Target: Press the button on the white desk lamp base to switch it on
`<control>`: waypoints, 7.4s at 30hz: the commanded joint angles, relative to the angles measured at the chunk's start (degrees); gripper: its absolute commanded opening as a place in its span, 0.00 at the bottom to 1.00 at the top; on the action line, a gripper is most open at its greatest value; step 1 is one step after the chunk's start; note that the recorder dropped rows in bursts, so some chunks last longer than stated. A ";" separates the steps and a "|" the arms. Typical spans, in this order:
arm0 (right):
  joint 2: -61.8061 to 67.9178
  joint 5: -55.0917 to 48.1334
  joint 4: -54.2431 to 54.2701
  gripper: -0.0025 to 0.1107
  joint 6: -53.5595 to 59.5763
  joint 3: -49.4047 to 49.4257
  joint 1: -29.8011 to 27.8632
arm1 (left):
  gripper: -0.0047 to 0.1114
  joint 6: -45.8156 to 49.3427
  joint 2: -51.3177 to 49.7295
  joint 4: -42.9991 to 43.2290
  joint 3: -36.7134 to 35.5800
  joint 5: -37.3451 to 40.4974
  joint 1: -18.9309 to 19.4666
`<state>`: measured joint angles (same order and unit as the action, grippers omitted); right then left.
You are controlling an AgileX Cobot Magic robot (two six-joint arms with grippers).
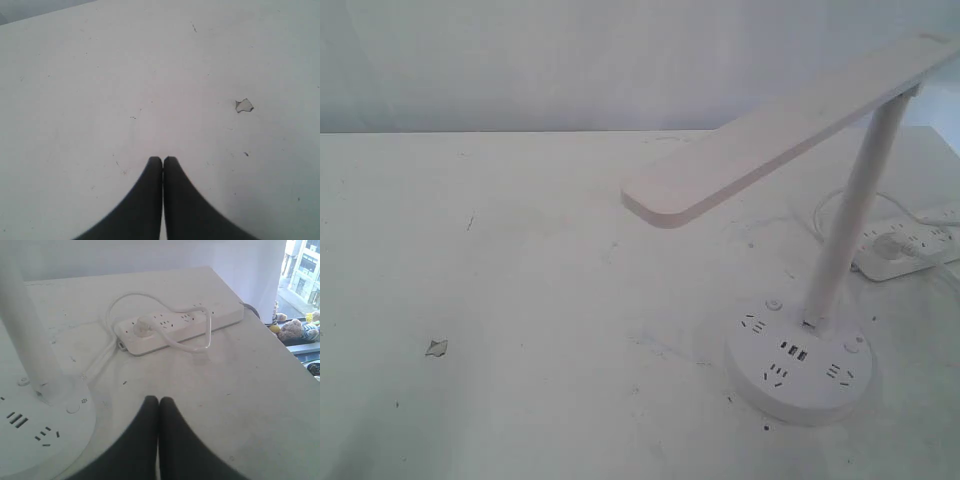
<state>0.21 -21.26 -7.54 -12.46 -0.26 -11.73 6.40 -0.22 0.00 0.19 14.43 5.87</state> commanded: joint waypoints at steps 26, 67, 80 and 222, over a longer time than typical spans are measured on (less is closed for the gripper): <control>-0.21 19.60 -1.01 0.02 -0.04 0.26 0.21 | 0.04 -0.14 0.22 -0.33 -0.19 0.07 -0.51; 20.65 81.83 -62.03 0.02 -55.82 -30.58 0.30 | 0.04 -0.14 0.22 -0.33 -0.19 0.07 -0.51; 29.67 89.51 -92.41 0.02 -63.87 -30.47 0.40 | 0.04 -0.14 0.22 -0.33 -0.19 0.07 -0.51; 68.12 6.80 -61.46 0.02 -66.19 -23.16 29.39 | 0.04 -0.14 0.22 -0.33 -0.19 0.07 -0.51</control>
<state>68.66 -15.78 -69.17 -78.07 -23.20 17.37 6.40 -0.22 0.00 0.19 14.43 5.87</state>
